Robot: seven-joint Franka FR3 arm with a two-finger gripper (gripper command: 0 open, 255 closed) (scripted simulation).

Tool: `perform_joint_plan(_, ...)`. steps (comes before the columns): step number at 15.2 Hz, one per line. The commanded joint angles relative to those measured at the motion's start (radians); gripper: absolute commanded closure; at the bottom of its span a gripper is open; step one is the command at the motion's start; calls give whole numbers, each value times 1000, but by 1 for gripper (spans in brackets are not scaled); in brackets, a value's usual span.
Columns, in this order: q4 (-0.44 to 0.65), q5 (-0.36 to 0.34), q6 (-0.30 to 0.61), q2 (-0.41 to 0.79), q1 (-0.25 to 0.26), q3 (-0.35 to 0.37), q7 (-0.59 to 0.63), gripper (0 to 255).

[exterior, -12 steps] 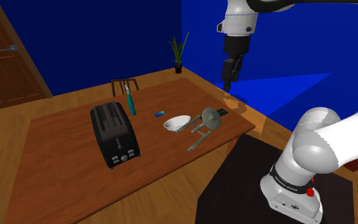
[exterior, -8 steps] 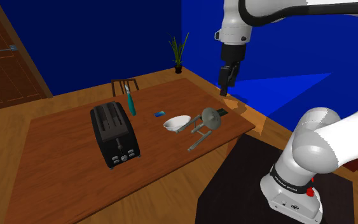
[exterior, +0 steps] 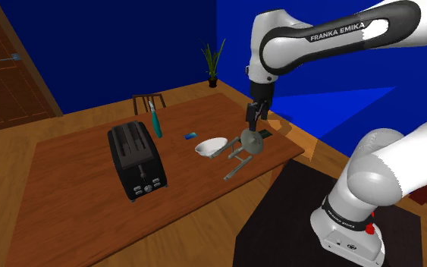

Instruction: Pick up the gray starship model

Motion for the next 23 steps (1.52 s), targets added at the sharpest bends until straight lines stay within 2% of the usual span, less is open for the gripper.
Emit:
perform_joint_plan(1, -22, -10, 72, 45, -13, -3, 6, 0)
perform_joint_plan(7, -60, -41, 300, 231, -49, -9, 33, 0)
perform_joint_plan(12, -51, -73, 481, 417, -80, -19, 64, 0)
perform_joint_plan(23, 93, -155, 795, 864, -129, -69, 150, 0)
